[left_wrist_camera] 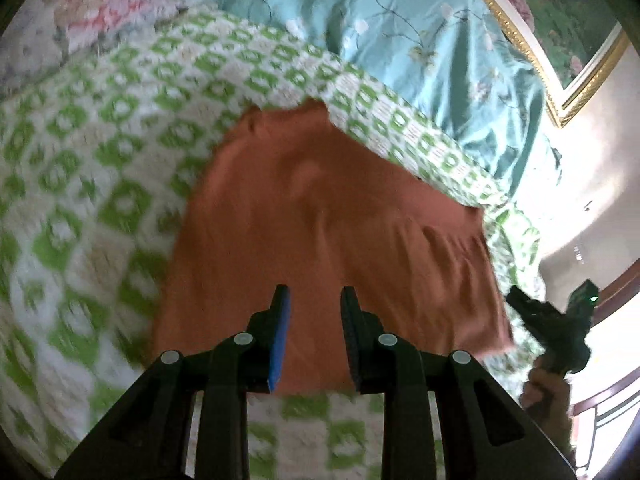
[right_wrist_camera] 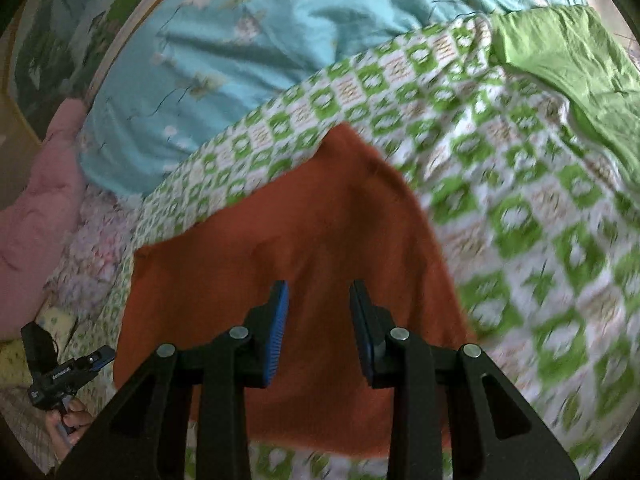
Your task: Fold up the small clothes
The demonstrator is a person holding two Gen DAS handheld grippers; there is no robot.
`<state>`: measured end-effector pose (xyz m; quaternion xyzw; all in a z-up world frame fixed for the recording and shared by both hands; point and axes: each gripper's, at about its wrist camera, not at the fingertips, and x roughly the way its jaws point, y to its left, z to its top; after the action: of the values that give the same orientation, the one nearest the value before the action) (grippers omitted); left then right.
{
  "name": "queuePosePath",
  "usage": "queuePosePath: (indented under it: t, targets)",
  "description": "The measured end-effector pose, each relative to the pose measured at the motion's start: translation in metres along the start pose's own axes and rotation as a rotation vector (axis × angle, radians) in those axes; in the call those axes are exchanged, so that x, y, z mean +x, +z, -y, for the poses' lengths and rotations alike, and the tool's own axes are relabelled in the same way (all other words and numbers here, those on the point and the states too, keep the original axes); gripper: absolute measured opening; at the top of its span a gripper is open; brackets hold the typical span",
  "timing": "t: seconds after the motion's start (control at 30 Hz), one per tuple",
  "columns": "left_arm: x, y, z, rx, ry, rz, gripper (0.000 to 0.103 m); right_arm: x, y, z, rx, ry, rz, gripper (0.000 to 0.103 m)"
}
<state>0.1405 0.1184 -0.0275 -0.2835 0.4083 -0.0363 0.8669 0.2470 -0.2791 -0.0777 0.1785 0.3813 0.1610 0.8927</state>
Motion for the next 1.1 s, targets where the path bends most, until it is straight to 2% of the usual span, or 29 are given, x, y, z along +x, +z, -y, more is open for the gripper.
queuePosePath:
  t: [0.17,0.4,0.53,0.7,0.8,1.1]
  targets:
    - [0.001,-0.028,0.007,-0.012,-0.039,-0.048,0.026,-0.004,-0.027,-0.020,-0.038,0.023,-0.039,0.038]
    - [0.007,-0.058,0.010,-0.059,-0.051,-0.071,0.026,-0.014,-0.055,-0.033,-0.035,0.060,-0.068,0.041]
    - [0.012,-0.068,0.005,-0.137,-0.079,-0.081,0.026,-0.017,-0.064,-0.035,-0.027,0.069,-0.087,0.041]
    - [0.015,-0.070,0.000,-0.192,-0.089,-0.072,0.026,-0.023,-0.070,-0.035,-0.011,0.078,-0.094,0.042]
    - [0.015,-0.065,-0.009,-0.235,-0.087,-0.048,0.031,-0.024,-0.072,-0.036,-0.003,0.081,-0.096,0.042]
    - [0.019,-0.047,-0.044,-0.369,-0.090,0.021,0.031,-0.024,-0.075,-0.041,0.000,0.090,-0.097,0.045]
